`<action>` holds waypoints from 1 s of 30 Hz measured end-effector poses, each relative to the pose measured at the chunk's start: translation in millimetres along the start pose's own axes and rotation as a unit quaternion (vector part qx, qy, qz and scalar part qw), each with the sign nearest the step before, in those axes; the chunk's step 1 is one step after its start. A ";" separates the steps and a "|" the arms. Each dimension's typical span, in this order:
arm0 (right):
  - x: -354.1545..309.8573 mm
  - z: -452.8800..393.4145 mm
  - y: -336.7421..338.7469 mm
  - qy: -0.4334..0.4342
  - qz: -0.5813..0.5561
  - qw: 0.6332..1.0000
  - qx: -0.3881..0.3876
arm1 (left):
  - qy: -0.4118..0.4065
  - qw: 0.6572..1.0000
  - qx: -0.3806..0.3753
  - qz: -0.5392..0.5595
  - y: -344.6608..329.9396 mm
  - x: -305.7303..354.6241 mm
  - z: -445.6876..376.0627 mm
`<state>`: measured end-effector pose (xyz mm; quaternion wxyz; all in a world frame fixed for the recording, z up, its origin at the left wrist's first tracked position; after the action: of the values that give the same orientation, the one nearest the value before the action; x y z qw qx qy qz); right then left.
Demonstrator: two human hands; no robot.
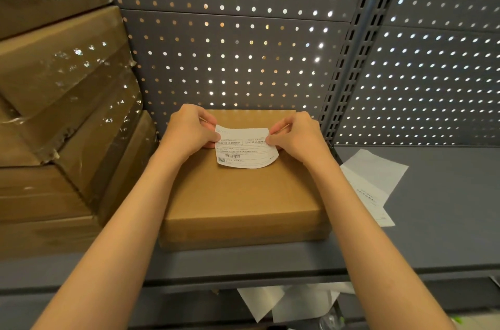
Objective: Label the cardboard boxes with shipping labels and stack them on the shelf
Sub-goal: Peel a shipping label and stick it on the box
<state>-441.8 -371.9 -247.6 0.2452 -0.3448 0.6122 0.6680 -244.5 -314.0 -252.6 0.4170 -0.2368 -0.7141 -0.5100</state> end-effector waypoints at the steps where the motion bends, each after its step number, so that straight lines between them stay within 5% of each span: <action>1: -1.1 0.0 -0.5 0.005 0.007 1.000 0.000 | -0.006 1.000 0.001 -0.014 -0.3 2.5 0.3; 17: 1.8 -3.8 -2.0 0.016 0.022 1.000 0.009 | -0.043 0.961 0.043 -0.270 17.2 8.9 0.1; 22: -20.8 7.6 -0.2 0.120 0.038 0.990 0.059 | -0.159 0.948 0.028 -0.275 -5.3 35.0 10.6; 27: -50.8 36.9 -30.4 0.208 0.058 0.972 -0.088 | -0.263 0.934 -0.099 -0.221 -45.5 47.4 25.4; 30: -50.3 46.6 -44.7 0.209 0.097 0.963 -0.143 | -0.233 0.934 -0.146 -0.227 -54.1 40.1 33.3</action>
<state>-383.5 -315.3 -237.8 -0.0057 -0.4471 0.5782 0.6825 -319.2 -306.6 -252.1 0.0728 -0.2393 -0.7434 -0.6203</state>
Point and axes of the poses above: each hand's wrist, its own z-axis away from the middle knuckle, its own y-axis out of the back of the hand, x = y × z, the point moved 9 cm from there along -z, towards the middle knuckle, and after that the axes turned 7 degrees about -y, right-handed, at the moved point
